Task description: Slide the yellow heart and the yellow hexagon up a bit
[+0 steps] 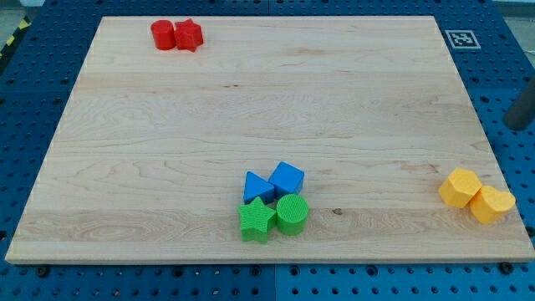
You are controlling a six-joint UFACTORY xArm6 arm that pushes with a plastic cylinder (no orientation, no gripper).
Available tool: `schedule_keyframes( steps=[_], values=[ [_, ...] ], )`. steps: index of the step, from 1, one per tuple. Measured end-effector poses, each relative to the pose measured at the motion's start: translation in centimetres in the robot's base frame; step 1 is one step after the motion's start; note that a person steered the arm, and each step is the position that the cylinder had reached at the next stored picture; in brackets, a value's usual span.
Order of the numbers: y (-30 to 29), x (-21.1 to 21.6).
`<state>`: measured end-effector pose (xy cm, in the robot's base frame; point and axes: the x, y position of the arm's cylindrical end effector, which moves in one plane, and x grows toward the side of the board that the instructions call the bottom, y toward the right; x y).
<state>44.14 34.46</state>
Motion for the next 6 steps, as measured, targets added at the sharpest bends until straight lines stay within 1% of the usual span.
schedule_keyframes(
  steps=[1, 2, 3, 4, 5, 6],
  values=[
    [0.0, 0.6],
    [-0.5, 6.4],
    [-3.7, 12.9],
    [-7.3, 16.4],
    [-8.1, 13.1],
    [-8.2, 11.0]
  ],
)
